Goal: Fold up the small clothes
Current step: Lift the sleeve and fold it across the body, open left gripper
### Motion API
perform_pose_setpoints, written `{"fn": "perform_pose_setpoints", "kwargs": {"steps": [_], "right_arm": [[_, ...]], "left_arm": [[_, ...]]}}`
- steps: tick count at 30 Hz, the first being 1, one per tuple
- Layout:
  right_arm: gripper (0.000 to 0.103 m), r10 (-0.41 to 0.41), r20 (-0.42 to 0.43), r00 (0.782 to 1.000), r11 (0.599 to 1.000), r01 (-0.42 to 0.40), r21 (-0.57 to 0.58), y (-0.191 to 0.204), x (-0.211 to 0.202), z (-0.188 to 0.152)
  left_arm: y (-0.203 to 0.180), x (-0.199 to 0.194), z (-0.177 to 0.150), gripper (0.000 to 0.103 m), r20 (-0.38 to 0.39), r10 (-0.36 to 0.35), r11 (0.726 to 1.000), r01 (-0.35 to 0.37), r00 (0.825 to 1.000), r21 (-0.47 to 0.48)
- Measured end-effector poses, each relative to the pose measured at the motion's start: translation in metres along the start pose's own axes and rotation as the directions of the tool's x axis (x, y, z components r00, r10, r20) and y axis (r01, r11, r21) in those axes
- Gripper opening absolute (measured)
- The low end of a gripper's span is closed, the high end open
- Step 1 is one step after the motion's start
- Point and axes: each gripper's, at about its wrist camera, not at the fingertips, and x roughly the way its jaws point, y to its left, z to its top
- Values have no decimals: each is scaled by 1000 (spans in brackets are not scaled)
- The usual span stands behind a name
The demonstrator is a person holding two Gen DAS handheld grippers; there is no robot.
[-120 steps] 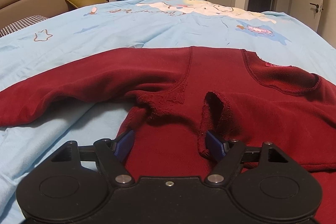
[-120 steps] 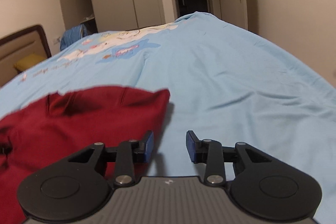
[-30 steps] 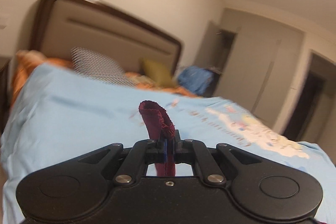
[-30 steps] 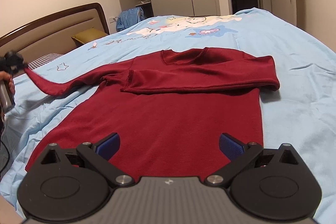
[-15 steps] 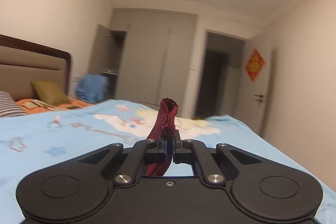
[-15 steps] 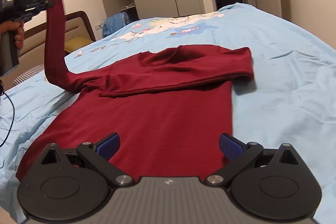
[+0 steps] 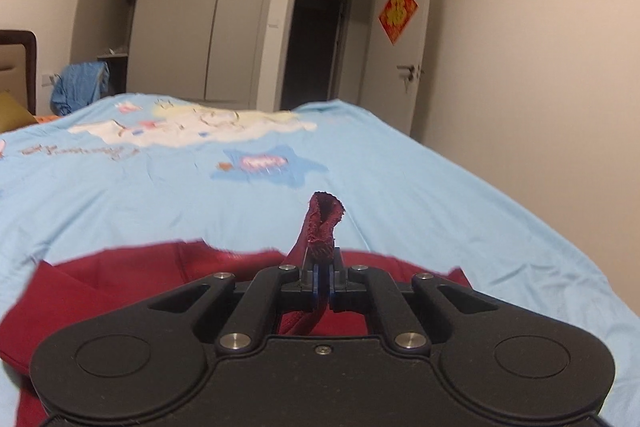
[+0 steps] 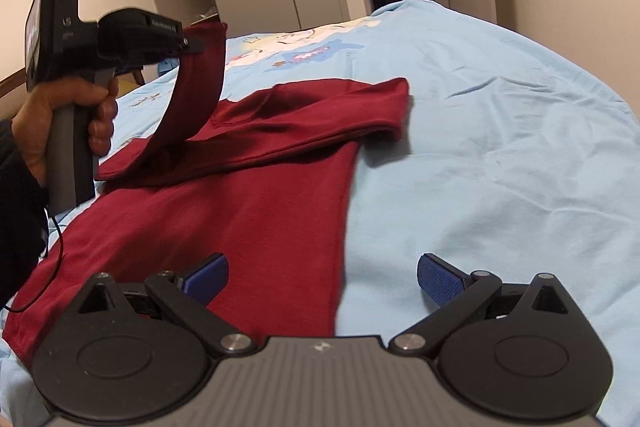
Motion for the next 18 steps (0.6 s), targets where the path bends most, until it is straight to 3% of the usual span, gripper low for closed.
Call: {"fn": "perform_pose_setpoints", "kwargs": {"steps": [4, 10, 15, 18], "right_arm": [[103, -8, -10, 1000, 1000, 9, 12, -4, -1, -4], [103, 5, -17, 1000, 1000, -4, 16, -1, 2, -7], [103, 12, -22, 1000, 1000, -11, 9, 3, 4, -9], [103, 12, -27, 1000, 1000, -12, 11, 3, 6, -9]], "left_arm": [[4, 12, -9, 6, -66, -15, 1000, 15, 998, -2], [8, 12, -16, 19, -128, -41, 999, 37, 991, -30], [13, -3, -16, 68, -136, -49, 999, 48, 990, -15], [20, -20, -14, 84, -128, -25, 1000, 25, 991, -2]]}}
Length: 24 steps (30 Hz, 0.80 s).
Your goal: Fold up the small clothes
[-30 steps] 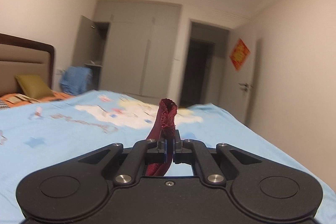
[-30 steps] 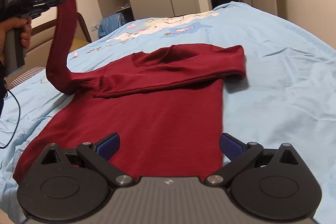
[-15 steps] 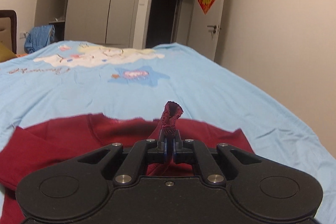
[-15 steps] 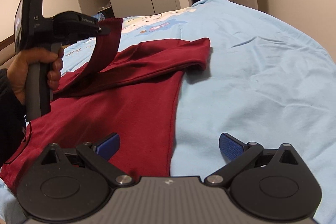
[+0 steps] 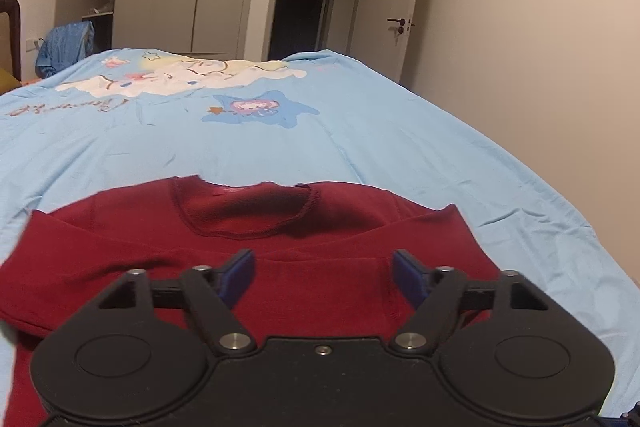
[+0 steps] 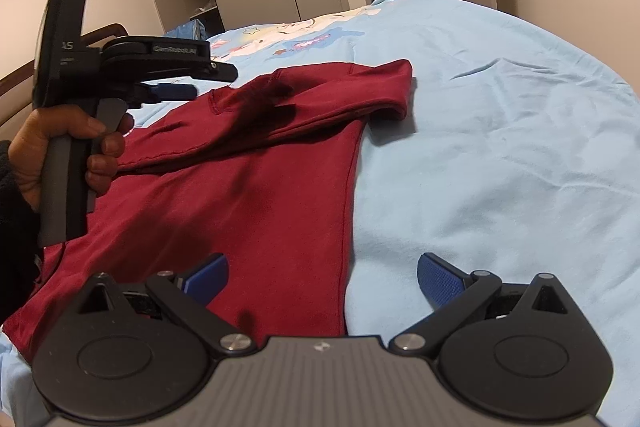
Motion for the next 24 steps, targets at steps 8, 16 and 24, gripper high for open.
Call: {"fn": "perform_pose_setpoints", "kwargs": {"steps": [8, 16, 24], "right_arm": [[103, 3, 7, 1000, 1000, -3, -6, 4, 7, 4], [103, 19, 47, 999, 997, -16, -70, 20, 35, 31], [103, 41, 95, 995, 990, -28, -139, 48, 93, 79]], "left_arm": [[66, -44, -9, 99, -26, 235, 971, -235, 972, -35], [157, -81, -40, 101, -98, 489, 869, -494, 867, -32], [189, -58, -48, 91, -103, 555, 831, -555, 826, 24]]}}
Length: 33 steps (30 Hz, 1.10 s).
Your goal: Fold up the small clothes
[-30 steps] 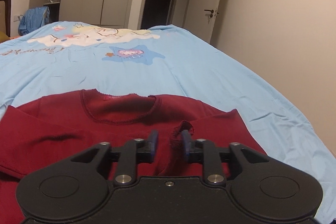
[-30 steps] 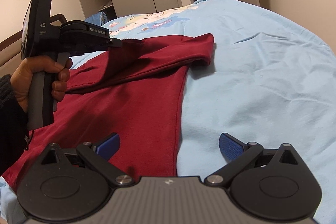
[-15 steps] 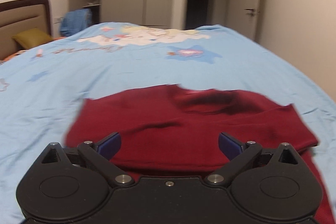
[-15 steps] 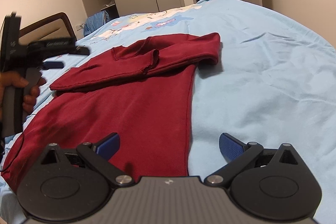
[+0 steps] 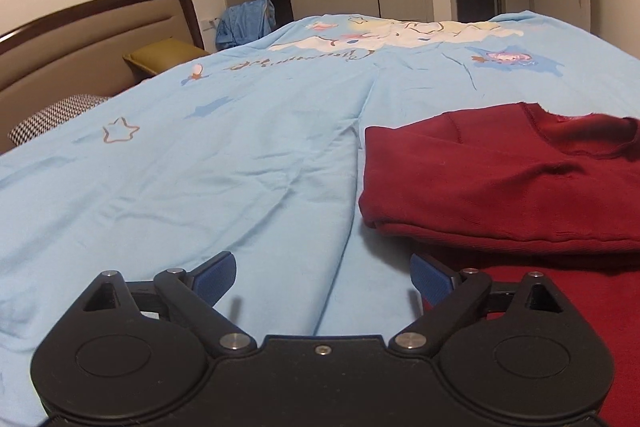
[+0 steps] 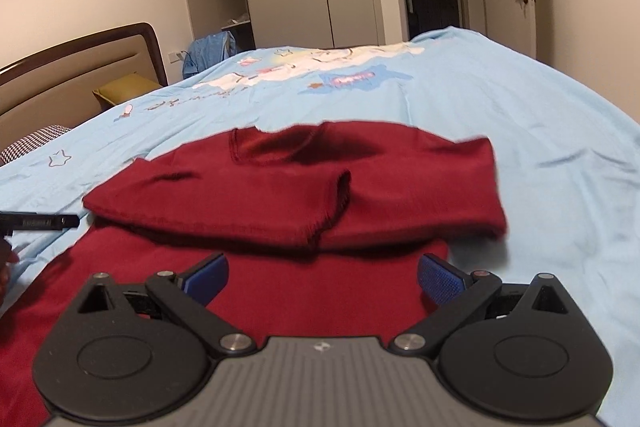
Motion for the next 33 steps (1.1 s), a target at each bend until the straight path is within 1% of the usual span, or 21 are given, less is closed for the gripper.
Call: {"fn": "perform_pose_setpoints", "kwargs": {"steps": [3, 5, 7, 10, 12, 13, 15, 16, 18, 19, 20, 21, 24, 25, 27, 29, 30, 32, 33], "right_arm": [[103, 1, 11, 1000, 1000, -1, -17, 8, 28, 15], [103, 12, 12, 1000, 999, -12, -32, 13, 42, 19], [103, 24, 13, 1000, 998, -24, -61, 19, 53, 20], [103, 21, -16, 1000, 995, -23, -97, 25, 69, 17], [103, 21, -34, 999, 994, -24, -102, 26, 76, 13], [103, 19, -38, 999, 994, -23, -104, 26, 78, 11], [103, 20, -37, 999, 994, -24, -104, 26, 79, 9], [103, 20, -37, 999, 994, -24, -104, 26, 80, 8], [103, 20, -41, 999, 994, -24, -108, 26, 80, 7], [103, 18, -44, 999, 994, -23, -111, 27, 81, 6], [103, 17, -46, 999, 993, -22, -114, 27, 82, 5], [103, 16, -46, 999, 993, -21, -117, 27, 82, 4], [103, 16, -46, 999, 992, -22, -121, 27, 82, 3], [103, 18, -46, 999, 992, -23, -120, 26, 82, 3], [103, 19, -47, 999, 993, -24, -120, 25, 82, 2], [103, 14, -52, 999, 992, -21, -127, 25, 84, 2], [103, 10, -55, 998, 991, -17, -132, 26, 84, 2], [103, 1, -56, 998, 989, -9, -145, 28, 85, 2], [103, -2, -56, 998, 989, -7, -148, 28, 85, 2]], "left_arm": [[-8, 13, 1, 87, 6, 4, 999, -5, 1000, 50], [-12, 16, 2, 85, 24, -5, 997, 3, 1000, 75], [-16, 18, 4, 82, 47, -16, 995, 11, 999, 94], [-19, 17, 6, 74, 93, -7, 994, -3, 996, 105], [-19, 14, 9, 63, 131, -5, 994, -8, 991, 106], [-19, 12, 10, 60, 147, -12, 995, -3, 989, 105], [-20, 11, 13, 50, 172, -29, 995, 11, 985, 104], [-20, 11, 14, 47, 177, -39, 994, 20, 983, 106], [-21, 11, 17, 27, 177, -63, 993, 44, 982, 109], [-22, 12, 17, 22, 175, -76, 993, 57, 982, 108], [-23, 12, 18, 11, 173, -88, 992, 70, 981, 107], [-24, 11, 19, 9, 175, -87, 992, 69, 981, 107], [-25, 7, 19, 7, 173, -55, 995, 39, 983, 92], [-25, 7, 19, 7, 159, -42, 996, 29, 986, 85], [-22, 11, 16, 7, 103, -28, 998, 22, 994, 62], [-18, 20, 11, 7, 43, -32, 999, 31, 999, 27], [-18, 22, 10, 7, 30, -39, 999, 38, 999, 19], [-16, 21, 10, 8, 31, -56, 998, 55, 998, 11], [-14, 20, 12, 11, 22, -67, 998, 67, 997, 6]]}}
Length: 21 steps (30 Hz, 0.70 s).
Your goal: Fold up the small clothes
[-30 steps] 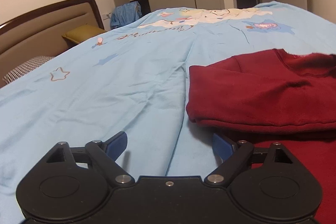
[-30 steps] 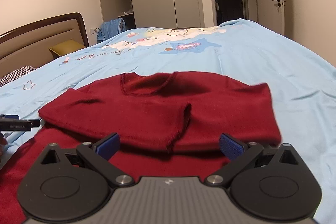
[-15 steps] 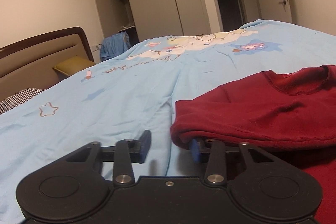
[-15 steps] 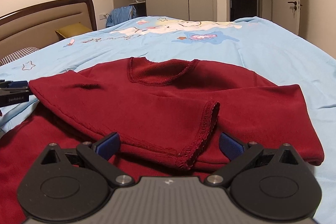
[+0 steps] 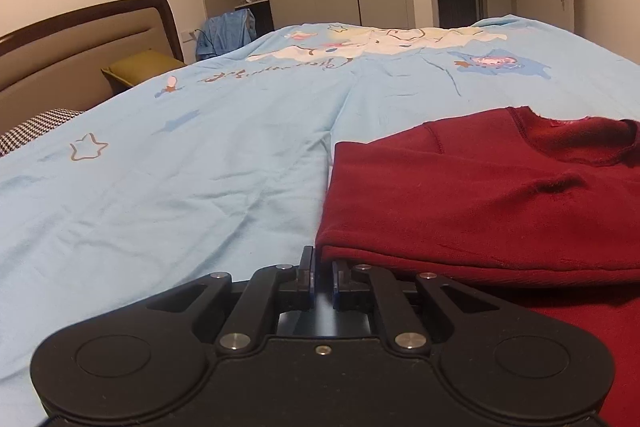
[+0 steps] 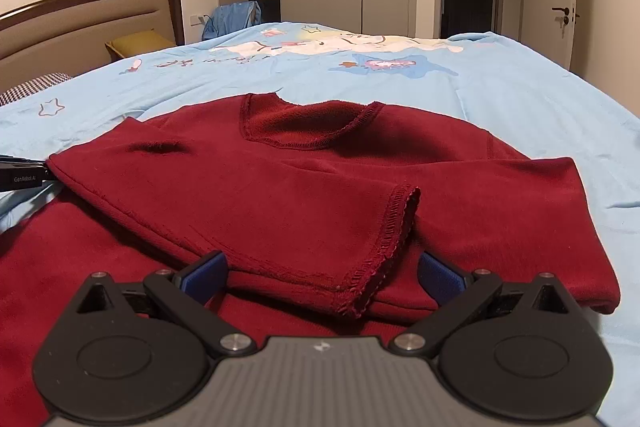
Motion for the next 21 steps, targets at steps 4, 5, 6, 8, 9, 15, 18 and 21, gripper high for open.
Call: {"fn": "perform_pose_setpoints", "kwargs": {"steps": [4, 5, 6, 8, 9, 15, 18, 21], "right_arm": [[103, 2, 0, 1000, 1000, -2, 2, -2, -9, 1], [103, 1, 2, 1000, 1000, -1, 1, -3, -14, 0], [103, 4, 6, 1000, 1000, -4, -2, -4, -20, -2], [103, 11, 15, 1000, 1000, -11, -13, -5, -35, -7], [103, 11, 15, 1000, 1000, -11, -19, -6, -44, -10], [103, 3, -9, 1000, 1000, -3, -25, -14, -98, -39], [103, -18, -35, 999, 999, 17, -32, -17, -126, -58], [103, -31, -74, 997, 999, 29, -23, -20, -150, -77]], "left_arm": [[8, -10, 2, 36, -32, -21, 1000, 21, 999, -13], [10, -14, 1, 47, -29, -22, 1000, 22, 999, -14], [11, -19, 0, 57, -28, -21, 1000, 20, 999, -16], [14, -30, -3, 65, -32, -22, 1000, 21, 999, -17], [15, -36, -5, 70, -37, -26, 1000, 25, 999, -19], [21, -83, -26, 91, -36, -42, 999, 41, 998, -17], [22, -109, -42, 96, -40, -54, 999, 54, 998, -4], [20, -132, -58, 99, -49, -54, 998, 55, 997, 19]]}}
